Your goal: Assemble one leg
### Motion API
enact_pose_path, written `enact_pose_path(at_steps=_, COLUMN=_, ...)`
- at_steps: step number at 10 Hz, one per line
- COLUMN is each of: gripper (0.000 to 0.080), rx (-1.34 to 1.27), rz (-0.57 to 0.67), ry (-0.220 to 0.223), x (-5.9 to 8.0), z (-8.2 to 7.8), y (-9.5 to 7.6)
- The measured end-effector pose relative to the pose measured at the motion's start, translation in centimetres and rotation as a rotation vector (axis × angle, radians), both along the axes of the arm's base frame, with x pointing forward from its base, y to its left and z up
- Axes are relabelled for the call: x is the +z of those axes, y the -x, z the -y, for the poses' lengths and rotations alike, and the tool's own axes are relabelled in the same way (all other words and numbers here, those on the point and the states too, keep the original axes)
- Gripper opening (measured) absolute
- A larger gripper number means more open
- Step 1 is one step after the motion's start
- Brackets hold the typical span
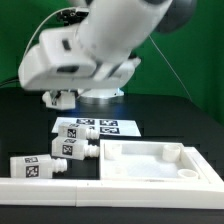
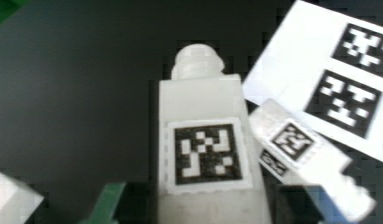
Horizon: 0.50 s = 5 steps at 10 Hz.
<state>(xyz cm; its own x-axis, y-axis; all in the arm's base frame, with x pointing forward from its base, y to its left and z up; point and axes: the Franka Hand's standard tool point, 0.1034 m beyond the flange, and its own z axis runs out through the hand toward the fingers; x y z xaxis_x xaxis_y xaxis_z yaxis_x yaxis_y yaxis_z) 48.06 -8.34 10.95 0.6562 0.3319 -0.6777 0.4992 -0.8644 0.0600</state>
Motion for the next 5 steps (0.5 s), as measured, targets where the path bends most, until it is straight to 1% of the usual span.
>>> enact_pose_path(at_steps=1, gripper=0.0285, rx=0.012, rz=0.076, ry=-0.032, x=-0.6, z=0.2, y=-0.7)
enact_pose_path(at_steps=2, gripper=0.0285, rx=0.022, rz=0.143, ry=-0.071, x=-0.7, z=0.3, y=-1.0)
enact_pose_path(at_steps=4, gripper=0.0285, rx=0.036, rz=0.245, ry=-0.126, x=-0.6, z=0.2, y=-1.3)
enact_pose_path(at_steps=5, gripper=0.0285, rx=0.035, rz=0.324, ry=-0.165, x=-0.4, z=-0.2, y=-1.9)
